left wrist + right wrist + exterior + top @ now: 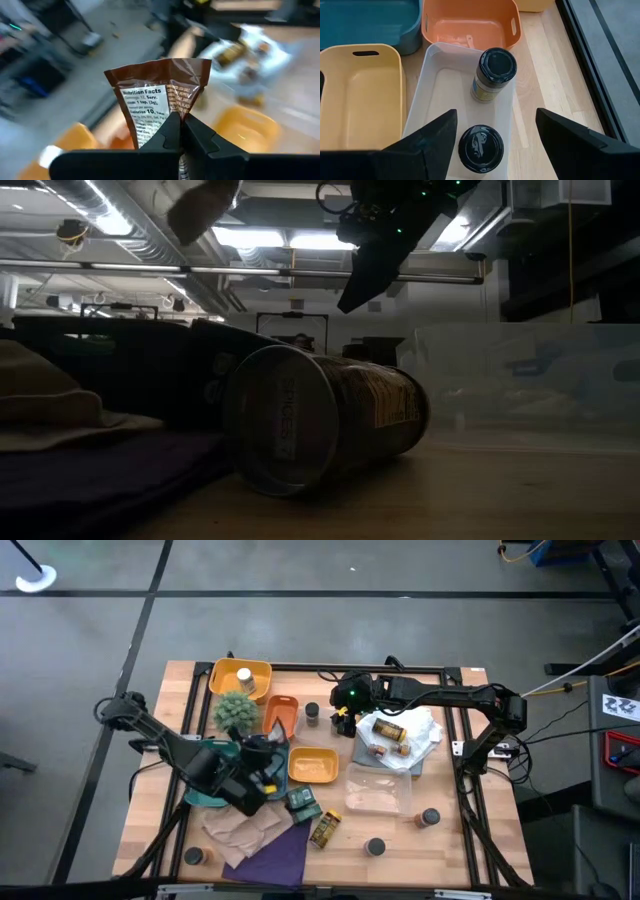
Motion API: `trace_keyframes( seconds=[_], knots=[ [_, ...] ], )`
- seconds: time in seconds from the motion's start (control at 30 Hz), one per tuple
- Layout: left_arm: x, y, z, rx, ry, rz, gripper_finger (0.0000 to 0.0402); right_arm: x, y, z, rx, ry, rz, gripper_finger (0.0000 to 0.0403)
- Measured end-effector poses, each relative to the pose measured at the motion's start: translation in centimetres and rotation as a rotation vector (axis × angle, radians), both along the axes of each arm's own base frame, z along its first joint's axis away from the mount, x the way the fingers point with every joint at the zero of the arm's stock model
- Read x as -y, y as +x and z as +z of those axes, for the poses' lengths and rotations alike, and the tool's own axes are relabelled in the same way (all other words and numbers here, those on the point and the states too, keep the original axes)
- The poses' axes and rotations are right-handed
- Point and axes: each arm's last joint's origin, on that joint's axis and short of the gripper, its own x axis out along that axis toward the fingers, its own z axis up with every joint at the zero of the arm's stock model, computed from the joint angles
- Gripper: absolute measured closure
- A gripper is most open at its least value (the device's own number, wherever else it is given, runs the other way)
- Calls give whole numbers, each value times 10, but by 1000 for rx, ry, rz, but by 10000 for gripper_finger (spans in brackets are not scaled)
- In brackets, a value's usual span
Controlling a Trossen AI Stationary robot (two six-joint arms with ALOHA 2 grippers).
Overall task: Sort spices by type
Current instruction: Put the brown seasoning pack into the orange bin
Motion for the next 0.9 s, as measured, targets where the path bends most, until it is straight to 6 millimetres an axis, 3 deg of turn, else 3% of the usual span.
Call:
trace_keyframes(
  seconds=[0.33, 0.53, 0.67, 0.9],
  knots=[
    [-37, 4, -32, -117, 114, 130, 401, 0, 0, 0, 0, 0, 0, 132],
    [-63, -7, -31, -221, 39, 129, 401, 0, 0, 0, 4, -1, 0, 132],
    [-77, -24, -25, -170, -13, 132, 401, 0, 0, 0, 4, -1, 0, 132],
    [-85, -54, -34, 35, -128, -6, 401, 0, 0, 0, 6, 4, 5, 132]
  ],
)
